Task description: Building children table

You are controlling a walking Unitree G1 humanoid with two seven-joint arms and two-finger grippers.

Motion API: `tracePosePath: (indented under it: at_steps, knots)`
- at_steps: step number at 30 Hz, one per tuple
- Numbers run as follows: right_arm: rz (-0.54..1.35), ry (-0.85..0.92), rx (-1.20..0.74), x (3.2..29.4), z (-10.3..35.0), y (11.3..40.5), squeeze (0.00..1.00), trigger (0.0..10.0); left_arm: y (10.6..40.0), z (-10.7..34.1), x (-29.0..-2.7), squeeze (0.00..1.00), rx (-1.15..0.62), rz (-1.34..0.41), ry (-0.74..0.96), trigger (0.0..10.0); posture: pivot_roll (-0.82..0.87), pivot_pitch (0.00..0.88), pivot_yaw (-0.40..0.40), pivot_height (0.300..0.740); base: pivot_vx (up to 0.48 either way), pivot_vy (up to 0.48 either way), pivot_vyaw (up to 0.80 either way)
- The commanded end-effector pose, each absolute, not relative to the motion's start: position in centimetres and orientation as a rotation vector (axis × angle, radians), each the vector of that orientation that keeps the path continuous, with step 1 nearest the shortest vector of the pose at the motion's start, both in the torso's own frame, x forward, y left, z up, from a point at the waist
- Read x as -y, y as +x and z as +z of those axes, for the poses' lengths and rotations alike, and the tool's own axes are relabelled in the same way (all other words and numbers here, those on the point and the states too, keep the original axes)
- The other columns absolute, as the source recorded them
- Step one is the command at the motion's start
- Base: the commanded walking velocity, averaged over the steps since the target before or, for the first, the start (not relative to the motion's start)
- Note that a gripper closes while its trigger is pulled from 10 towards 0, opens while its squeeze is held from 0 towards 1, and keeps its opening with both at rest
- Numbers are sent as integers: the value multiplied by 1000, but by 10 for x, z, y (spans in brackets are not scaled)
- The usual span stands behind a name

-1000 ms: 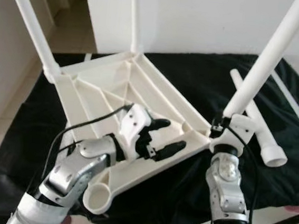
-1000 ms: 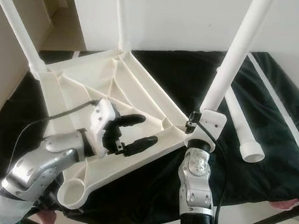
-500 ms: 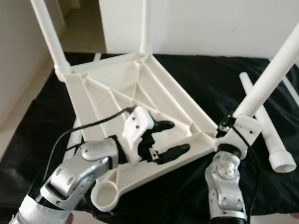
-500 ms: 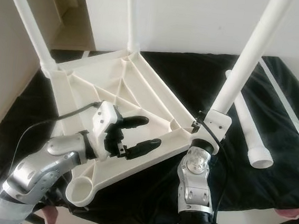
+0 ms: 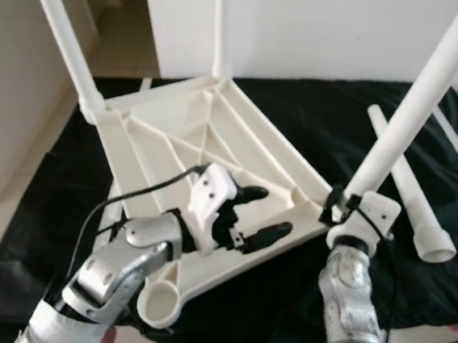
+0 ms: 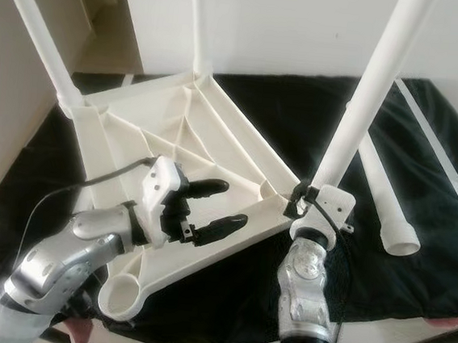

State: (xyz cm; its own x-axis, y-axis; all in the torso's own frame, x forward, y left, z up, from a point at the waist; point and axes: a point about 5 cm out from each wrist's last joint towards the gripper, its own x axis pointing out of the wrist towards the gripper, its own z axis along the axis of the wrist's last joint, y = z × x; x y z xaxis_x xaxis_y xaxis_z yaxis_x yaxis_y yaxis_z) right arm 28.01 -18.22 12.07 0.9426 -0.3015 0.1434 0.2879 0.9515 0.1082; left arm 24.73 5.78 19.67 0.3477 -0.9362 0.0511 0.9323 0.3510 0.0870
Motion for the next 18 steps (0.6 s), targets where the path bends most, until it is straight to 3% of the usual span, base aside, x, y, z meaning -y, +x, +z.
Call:
tracePosePath:
  at_steps: [1,10,18]
  knots:
    - [-232,99,170,187,123,281,0,10000,241,194,-55,0,94,-1292,61,10000,-57,48,68,740,0,0,0]
    - [21,-58,230,224,144,292,0,10000,249,191,-44,0,88,-1237,98,10000,-71,55,75,740,0,0,0]
    - [291,-146,220,231,161,312,0,10000,261,179,-31,0,68,-1134,220,10000,-69,61,77,740,0,0,0]
